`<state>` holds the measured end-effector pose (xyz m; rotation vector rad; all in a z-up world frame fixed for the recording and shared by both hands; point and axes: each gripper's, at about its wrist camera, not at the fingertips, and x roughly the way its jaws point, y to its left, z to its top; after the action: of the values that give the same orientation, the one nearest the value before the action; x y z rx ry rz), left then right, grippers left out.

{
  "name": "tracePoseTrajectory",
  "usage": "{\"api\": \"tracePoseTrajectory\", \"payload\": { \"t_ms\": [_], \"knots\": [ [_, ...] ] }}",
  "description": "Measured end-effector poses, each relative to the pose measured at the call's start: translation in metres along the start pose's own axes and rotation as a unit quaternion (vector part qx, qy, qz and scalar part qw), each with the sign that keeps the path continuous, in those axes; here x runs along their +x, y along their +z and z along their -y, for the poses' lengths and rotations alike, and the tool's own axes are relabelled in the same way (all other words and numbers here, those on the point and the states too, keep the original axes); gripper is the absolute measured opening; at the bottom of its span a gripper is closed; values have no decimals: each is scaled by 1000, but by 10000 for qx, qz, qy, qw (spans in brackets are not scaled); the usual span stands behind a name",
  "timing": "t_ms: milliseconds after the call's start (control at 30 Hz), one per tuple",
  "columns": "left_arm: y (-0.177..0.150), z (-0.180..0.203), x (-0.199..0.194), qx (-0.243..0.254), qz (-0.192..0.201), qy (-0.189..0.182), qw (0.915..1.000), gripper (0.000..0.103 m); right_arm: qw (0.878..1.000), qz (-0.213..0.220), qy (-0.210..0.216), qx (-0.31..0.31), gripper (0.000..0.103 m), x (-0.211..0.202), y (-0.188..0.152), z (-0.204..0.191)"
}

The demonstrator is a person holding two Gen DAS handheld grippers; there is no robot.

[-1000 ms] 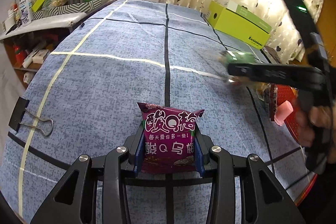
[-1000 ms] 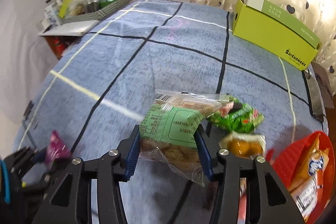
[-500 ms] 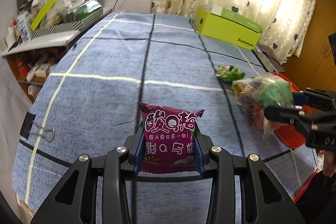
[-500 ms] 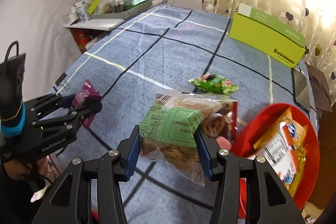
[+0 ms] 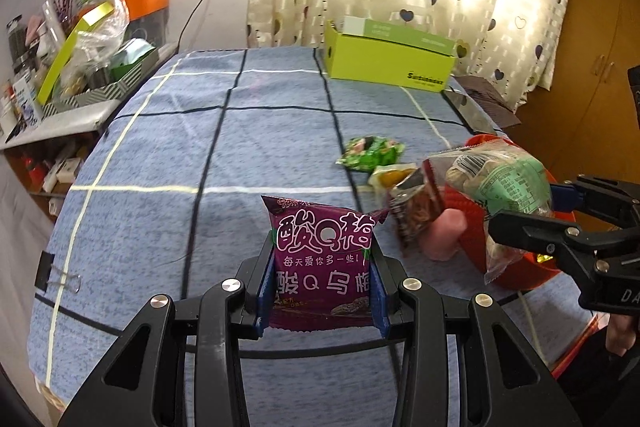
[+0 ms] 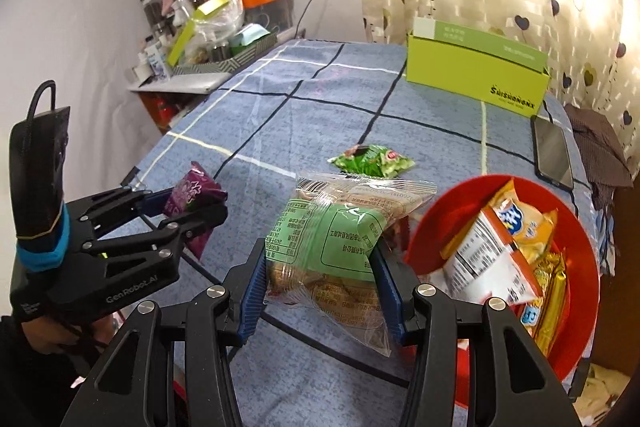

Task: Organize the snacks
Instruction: 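Carry both bags over the red basket and release them inside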

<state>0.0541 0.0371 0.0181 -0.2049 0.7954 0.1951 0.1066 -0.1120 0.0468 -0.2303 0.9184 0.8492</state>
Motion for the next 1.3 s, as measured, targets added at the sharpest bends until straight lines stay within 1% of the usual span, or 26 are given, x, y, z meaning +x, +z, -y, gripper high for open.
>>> {"api": "tracePoseTrajectory", "payload": {
  "t_ms": [267,700,900,1300],
  "knots": [
    [6,22,6,132,-41,-36,9999,40,9999,57,21,92,48,-10,-8,9],
    [12,50,17,301,-65,-276,9991,40,9985,106,-128,525,48,-22,-19,41],
    [15,64,22,370,-79,-384,9985,40,9981,136,-127,585,48,-27,-22,48],
    [23,89,29,484,-35,-624,9969,40,9935,211,-322,1071,48,-41,-35,87]
  ]
}}
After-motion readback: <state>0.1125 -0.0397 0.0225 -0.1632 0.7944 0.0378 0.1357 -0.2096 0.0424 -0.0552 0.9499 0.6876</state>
